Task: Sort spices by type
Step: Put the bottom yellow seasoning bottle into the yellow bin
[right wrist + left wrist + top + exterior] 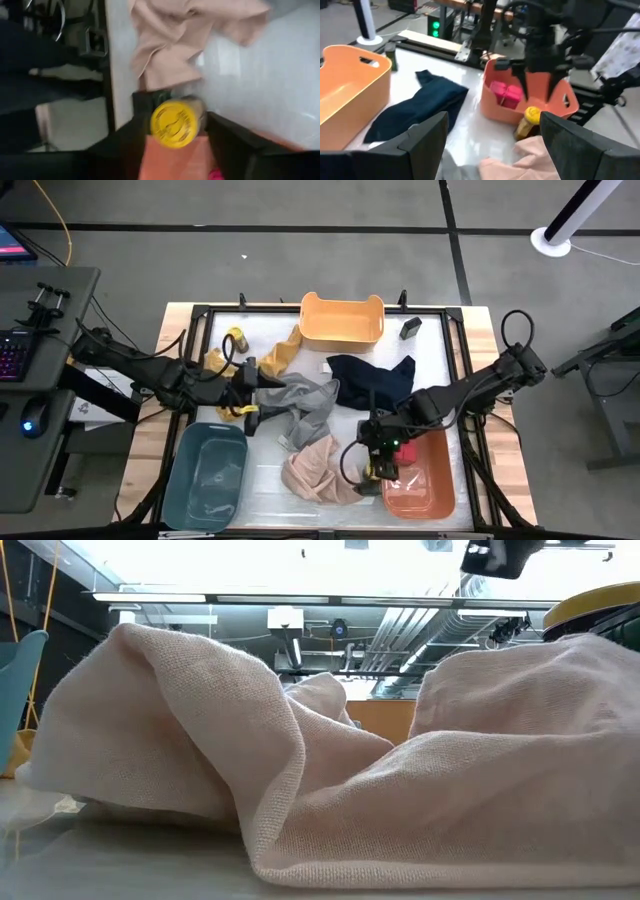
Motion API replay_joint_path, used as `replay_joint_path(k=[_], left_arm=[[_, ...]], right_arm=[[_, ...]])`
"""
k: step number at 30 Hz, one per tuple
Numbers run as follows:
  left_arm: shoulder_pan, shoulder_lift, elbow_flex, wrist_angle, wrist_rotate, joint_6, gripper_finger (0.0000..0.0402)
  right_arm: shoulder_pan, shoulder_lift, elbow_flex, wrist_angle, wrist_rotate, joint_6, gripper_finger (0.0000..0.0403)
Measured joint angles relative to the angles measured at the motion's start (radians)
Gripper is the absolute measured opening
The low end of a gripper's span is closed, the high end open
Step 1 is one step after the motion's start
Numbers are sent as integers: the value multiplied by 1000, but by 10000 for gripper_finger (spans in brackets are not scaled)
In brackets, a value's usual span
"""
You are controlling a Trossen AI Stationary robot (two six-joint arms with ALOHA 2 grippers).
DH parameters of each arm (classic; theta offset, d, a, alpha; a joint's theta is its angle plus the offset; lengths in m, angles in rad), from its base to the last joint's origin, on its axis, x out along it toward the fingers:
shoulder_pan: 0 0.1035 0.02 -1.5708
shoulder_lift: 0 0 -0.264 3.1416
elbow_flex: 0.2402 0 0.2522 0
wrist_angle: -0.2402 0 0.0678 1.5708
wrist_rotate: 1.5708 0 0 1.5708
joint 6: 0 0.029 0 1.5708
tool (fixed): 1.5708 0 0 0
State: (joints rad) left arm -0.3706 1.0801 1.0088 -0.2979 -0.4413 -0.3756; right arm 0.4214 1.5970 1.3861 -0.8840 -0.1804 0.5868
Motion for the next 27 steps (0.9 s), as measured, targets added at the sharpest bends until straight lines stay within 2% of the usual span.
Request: replay_joint_path(k=[6, 10, 18, 27], left_arm=[[4, 1, 0, -53, -14, 1, 298], [12, 1, 0, -66, -18, 17, 298], [26, 1, 0, -84, -34, 13, 298], [26, 1, 0, -84, -49, 13, 298]], right_arm=[[42, 1, 0, 0, -8, -5, 338], [61, 31, 0, 10, 22, -59, 384], [86, 150, 0, 4, 29, -123, 387], [85, 171, 0, -4, 103, -119, 366]])
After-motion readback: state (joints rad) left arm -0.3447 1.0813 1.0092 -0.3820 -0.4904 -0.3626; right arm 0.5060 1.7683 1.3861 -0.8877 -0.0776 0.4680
